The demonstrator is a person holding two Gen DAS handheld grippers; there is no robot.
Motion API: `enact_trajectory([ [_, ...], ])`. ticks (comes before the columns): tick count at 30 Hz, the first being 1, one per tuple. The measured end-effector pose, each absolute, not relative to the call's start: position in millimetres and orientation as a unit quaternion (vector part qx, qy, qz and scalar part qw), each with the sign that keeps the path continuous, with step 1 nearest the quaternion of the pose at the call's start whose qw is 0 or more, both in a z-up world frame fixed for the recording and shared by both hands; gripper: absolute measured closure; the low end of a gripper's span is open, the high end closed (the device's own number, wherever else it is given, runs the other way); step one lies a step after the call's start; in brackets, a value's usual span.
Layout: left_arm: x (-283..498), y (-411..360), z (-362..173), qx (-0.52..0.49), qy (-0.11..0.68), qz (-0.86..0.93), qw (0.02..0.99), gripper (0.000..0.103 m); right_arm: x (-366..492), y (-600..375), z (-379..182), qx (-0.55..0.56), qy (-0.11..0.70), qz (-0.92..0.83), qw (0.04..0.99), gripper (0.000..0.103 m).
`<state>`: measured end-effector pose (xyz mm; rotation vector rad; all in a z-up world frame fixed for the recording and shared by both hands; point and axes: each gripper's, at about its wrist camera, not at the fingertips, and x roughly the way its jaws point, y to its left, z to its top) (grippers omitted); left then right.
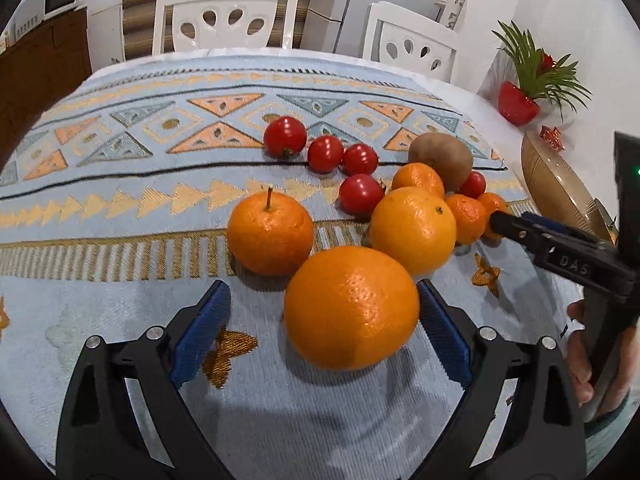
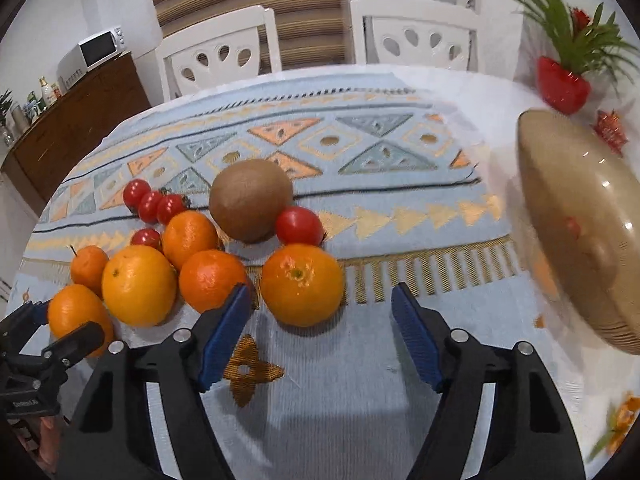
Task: Organize fruits
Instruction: 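Grasp the large orange with the left tool while the right tool grasps a tangerine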
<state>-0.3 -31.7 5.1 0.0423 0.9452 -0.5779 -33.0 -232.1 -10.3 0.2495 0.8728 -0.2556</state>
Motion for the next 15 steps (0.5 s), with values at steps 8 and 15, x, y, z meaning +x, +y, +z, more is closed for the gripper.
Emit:
enact_trajectory([
  [8, -2.3, -37.0, 2.5, 0.035, 0.442, -0.268, 0.855, 0.022, -23.3, -226.5, -16.3, 0.102, 0.43, -0.125, 0.888, 0.049],
  [15, -14.6, -49.8, 5.4, 0.08, 0.417, -0.273, 0.863, 0.045, -22.3, -211.7, -15.3, 0.059, 0.426, -0.139, 0.892, 0.061],
])
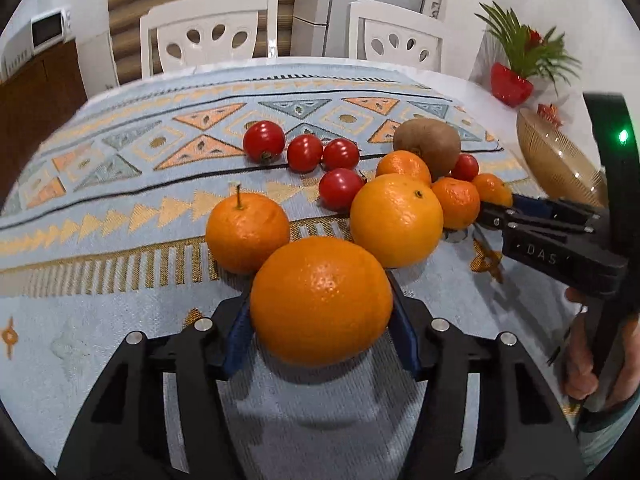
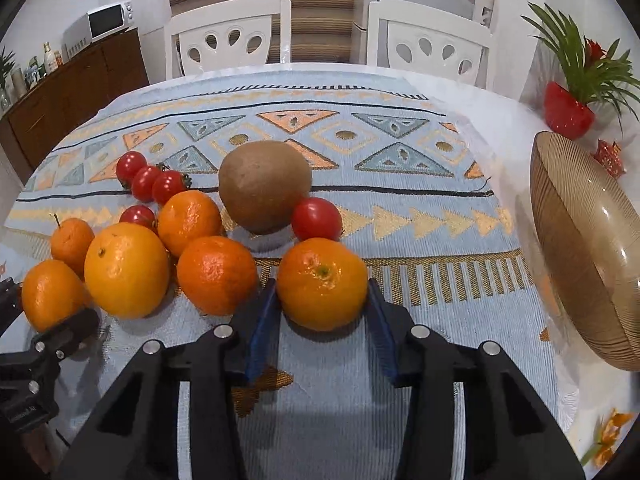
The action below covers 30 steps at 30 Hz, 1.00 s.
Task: Organize fruits
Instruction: 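Grasp the large orange with the left tool while the right tool grasps a tangerine, then carry both fruits over the amber bowl and open both tools to release them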
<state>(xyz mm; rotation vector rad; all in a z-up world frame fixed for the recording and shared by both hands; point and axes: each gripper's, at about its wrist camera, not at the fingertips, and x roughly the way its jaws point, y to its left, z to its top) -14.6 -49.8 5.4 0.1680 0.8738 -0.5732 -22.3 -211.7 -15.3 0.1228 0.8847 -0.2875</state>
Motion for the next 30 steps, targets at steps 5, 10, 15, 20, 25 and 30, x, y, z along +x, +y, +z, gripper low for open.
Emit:
enact_trajectory([
  [5, -20.6, -52.6, 7.9, 0.098, 0.405, -0.265, 0.869, 0.046, -34.0, -221.3, -7.3, 0.089, 0.401, -0.136, 0.901, 0.061],
  [10, -30.9, -50.9, 21.1, 0.085, 0.397, -0.282, 0.869, 0.046, -59.7, -236.1, 6.9, 0.135, 0.37, -0.125, 0.911, 0.061],
  [15, -55.7, -79.9, 54.8, 0.106, 0.36, -0.313, 0.872, 0.046, -101.2, -265.6, 33.1, 0.161, 0.335, -0.153, 0.916, 0.061],
  [20, -76.2, -139.0, 89.2, 0.114, 0.332, -0.379, 0.856, 0.046, -153.1, -313.6, 68.4, 0.185, 0.295, -0.215, 0.913, 0.061],
  [25, -82.9, -217.4, 108.1, 0.091, 0.339, -0.457, 0.818, 0.046, -190.3, -370.9, 75.0, 0.225, 0.291, -0.284, 0.886, 0.061],
  [30, -90.6, -279.9, 109.3, 0.091, 0.341, -0.5, 0.791, 0.046, -220.8, -415.5, 61.4, 0.272, 0.295, -0.316, 0.86, 0.061],
])
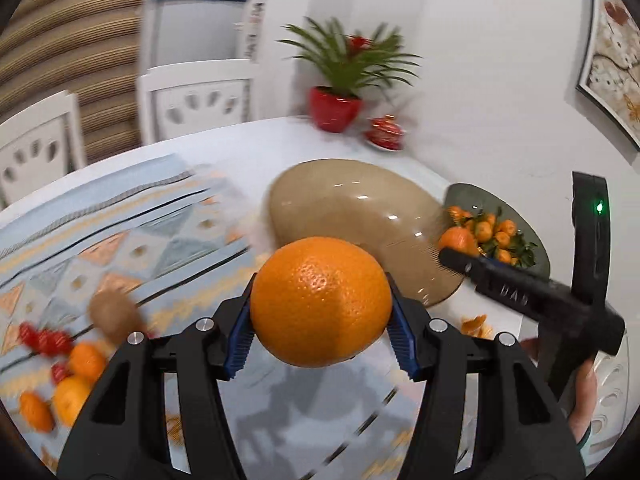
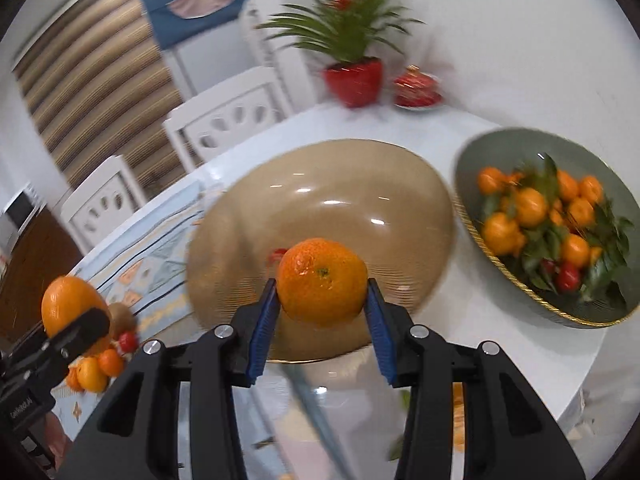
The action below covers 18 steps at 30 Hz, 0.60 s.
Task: Organize fruits
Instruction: 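Carry both fruits over the amber bowl and open both tools to release them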
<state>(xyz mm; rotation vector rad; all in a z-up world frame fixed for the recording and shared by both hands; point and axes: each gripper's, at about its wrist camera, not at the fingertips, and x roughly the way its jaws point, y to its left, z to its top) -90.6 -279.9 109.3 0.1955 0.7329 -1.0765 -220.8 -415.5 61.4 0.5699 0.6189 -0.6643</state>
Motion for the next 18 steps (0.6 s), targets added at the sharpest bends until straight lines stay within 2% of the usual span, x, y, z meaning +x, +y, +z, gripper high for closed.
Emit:
enact_trajectory([
  [7, -93.0, -344.3, 86.0, 0.113, 0.354, -0.519, 0.77, 0.046, -218.3, -437.6, 49.2, 0.271, 0.313, -0.331, 0.848, 0.061],
  [18, -82.1, -367.8, 56.8, 0.126, 0.385, -0.513, 0.757, 0.045, -209.6, -449.9, 36.9, 0.268, 0.332, -0.334, 0.84, 0.06],
])
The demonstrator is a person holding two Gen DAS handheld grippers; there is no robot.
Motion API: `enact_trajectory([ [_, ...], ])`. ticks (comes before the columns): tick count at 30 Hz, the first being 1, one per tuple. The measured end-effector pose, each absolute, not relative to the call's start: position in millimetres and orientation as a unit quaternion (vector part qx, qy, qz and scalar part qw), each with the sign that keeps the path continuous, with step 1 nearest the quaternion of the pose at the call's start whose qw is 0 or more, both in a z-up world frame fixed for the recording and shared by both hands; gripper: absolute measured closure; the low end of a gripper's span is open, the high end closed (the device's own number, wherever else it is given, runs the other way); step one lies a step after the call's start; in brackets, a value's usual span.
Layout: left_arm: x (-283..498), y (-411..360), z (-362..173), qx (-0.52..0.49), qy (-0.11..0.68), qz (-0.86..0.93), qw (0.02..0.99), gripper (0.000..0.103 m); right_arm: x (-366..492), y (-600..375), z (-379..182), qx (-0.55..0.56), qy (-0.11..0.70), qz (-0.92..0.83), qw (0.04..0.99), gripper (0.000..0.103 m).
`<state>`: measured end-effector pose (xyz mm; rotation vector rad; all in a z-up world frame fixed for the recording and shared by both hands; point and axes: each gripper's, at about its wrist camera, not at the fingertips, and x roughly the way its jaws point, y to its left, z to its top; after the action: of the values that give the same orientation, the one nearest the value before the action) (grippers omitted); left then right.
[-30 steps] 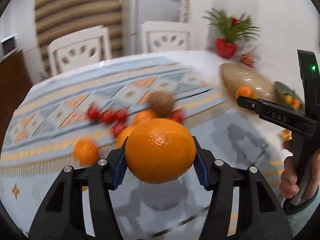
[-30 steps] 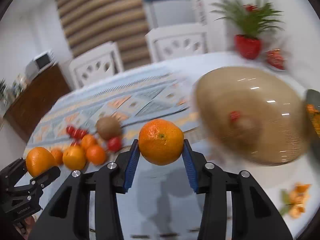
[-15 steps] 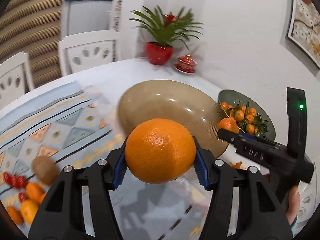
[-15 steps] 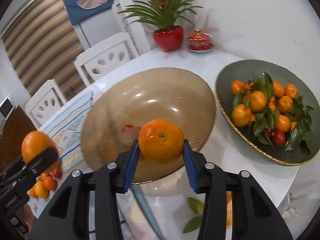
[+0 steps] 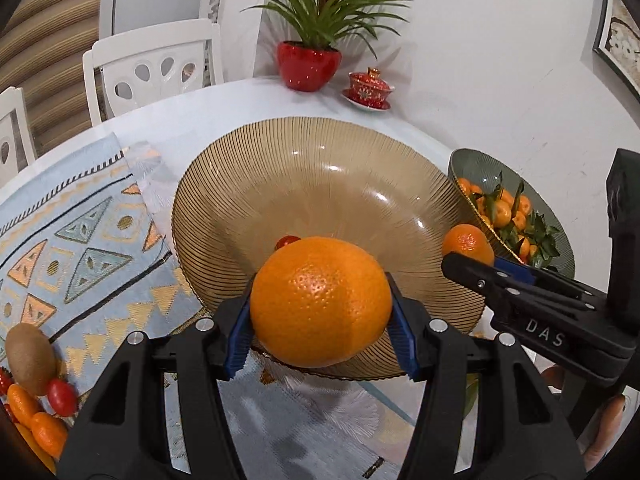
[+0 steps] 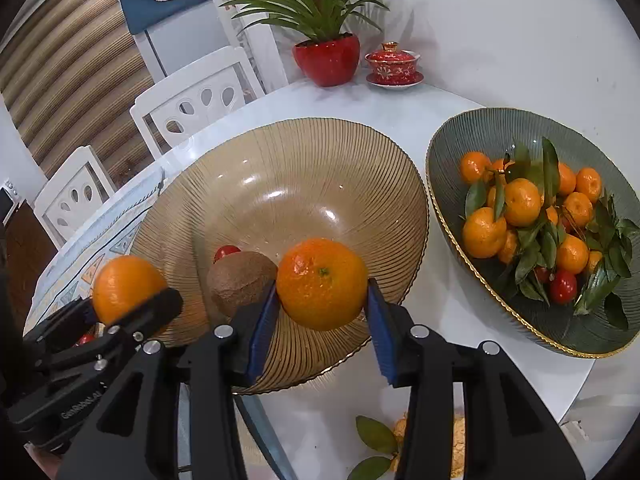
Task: Organize fruits
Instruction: 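Carry both fruits over the amber bowl and open both tools to release them, then return both tools to the fruit row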
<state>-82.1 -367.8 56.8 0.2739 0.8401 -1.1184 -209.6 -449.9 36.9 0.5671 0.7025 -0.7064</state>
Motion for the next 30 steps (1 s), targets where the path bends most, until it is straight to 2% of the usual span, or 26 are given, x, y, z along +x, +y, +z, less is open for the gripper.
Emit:
enact_trajectory([
  [7, -76.7, -371.4, 50.8, 0.124, 0.398, -0.508, 0.754, 0.044, -207.7, -449.0, 38.4, 0.271, 0.337, -0.332, 0.838, 0.058],
  [12, -72.6, -355.3, 68.0, 0.104, 0.385, -0.51, 0.762, 0.038, -218.0, -443.6, 51.9, 0.27, 0.319, -0.334, 0.845, 0.058],
  [17, -68.2, -327.5, 88.6, 0.08, 0.371, -0.507, 0.774, 0.033, -223.8, -433.4, 61.4, 0.272, 0.309, -0.328, 0.85, 0.058],
  [24, -74.6, -284.0, 104.5, 0.068, 0.359, -0.5, 0.785, 0.032, -216.8, -401.5, 75.3, 0.257, 0.308, -0.306, 0.864, 0.058],
  [30, -80.9, -221.4, 113.3, 0.067, 0.341, -0.473, 0.81, 0.026, -192.5, -350.8, 82.6, 0.226, 0.315, -0.262, 0.884, 0.056],
])
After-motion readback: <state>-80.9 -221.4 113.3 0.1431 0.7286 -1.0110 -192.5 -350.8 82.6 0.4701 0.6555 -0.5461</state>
